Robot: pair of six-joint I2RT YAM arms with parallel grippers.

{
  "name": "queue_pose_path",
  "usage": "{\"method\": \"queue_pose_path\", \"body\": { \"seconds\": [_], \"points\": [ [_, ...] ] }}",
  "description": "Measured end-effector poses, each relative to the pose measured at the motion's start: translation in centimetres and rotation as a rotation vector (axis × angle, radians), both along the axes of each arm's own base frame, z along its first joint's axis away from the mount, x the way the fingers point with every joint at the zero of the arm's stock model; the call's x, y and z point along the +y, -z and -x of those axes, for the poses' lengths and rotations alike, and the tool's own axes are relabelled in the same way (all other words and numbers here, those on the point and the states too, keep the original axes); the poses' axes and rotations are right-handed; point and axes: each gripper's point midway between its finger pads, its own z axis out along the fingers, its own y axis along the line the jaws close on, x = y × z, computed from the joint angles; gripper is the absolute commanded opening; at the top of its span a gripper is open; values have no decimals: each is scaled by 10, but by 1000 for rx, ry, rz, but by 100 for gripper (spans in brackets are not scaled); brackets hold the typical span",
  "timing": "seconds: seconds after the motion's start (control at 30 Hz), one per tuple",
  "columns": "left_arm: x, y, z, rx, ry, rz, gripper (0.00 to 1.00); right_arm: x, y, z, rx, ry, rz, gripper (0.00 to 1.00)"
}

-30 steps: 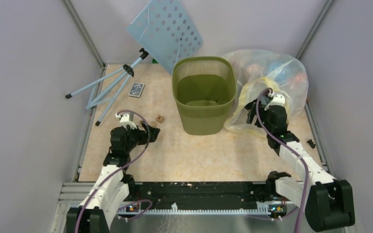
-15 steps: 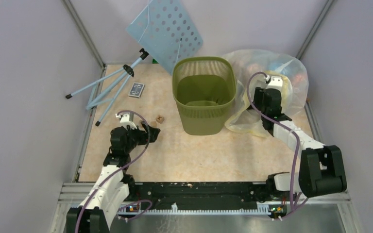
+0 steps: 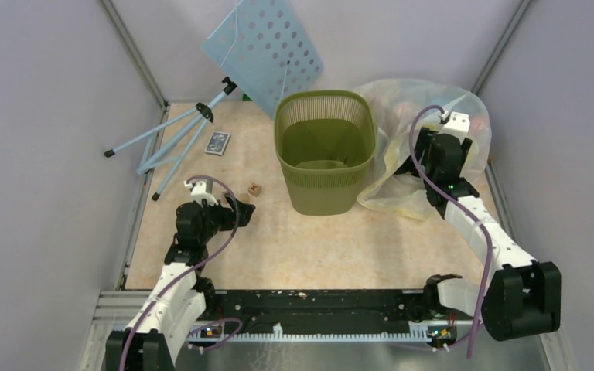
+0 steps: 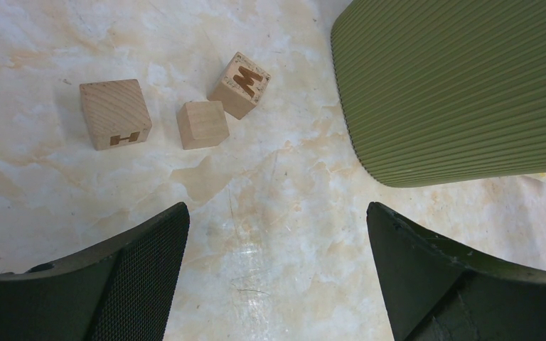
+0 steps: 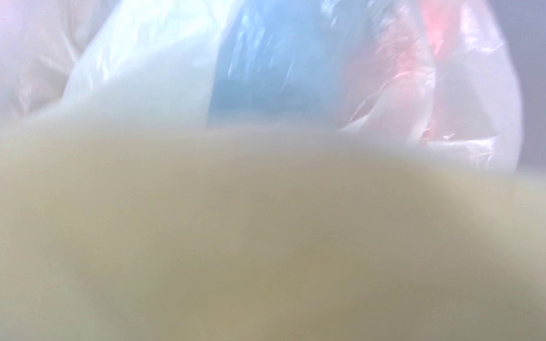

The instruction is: Put the trash bags into the trash bin

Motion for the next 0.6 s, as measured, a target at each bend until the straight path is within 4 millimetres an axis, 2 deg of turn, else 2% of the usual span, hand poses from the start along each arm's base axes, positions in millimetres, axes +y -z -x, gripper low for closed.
{"method": "queue_pose_path", "body": {
  "seconds": [0.07,0.17,0.27,0.37,0.4,0.5,0.53,0.6],
  "points": [
    [0,0,0,0,0,0,99,-6,-9,2,-18,34,3,76],
    [0,0,0,0,0,0,99,-13,-11,0,-1,69,2,72],
    [0,0,0,-2,1,0,99,-16,-2,-6,37,82,-1,69],
    [0,-1,0,-4,1,1,99,-11,15,-10,102,58,-17,70],
    [0,-1,0,-4,2,1,99,-9,20,-10,118,46,-24,71],
    [-1,-1,0,-4,4,2,99,0,29,-9,146,2,-50,85],
    [-1,-1,0,-4,5,2,99,2,30,-9,149,-9,-55,85],
    [-1,-1,0,-4,5,2,99,6,38,-9,163,-32,-63,70]
  ]
}}
